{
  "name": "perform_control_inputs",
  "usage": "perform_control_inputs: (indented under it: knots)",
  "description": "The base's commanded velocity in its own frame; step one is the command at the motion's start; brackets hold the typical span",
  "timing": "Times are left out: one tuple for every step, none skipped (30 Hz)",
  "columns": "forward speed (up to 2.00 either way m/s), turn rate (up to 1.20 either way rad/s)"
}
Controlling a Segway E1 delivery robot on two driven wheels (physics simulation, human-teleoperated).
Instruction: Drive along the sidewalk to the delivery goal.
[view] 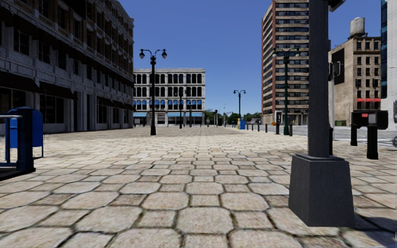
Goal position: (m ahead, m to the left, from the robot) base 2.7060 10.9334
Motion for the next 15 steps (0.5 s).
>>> perform_control_inputs:
  knots:
    - [2.00, 0.34]
    - [2.00, 0.37]
    - [1.95, 0.38]
    - [1.87, 0.38]
    - [1.75, 0.38]
    - [1.75, 0.38]
    - [1.67, 0.38]
    - [1.64, 0.38]
    - [1.61, 0.39]
    - [1.58, 0.44]
    - [1.55, 0.47]
    - [1.55, 0.47]
    - [1.54, 0.48]
    - [1.54, 0.48]
    - [1.54, 0.48]
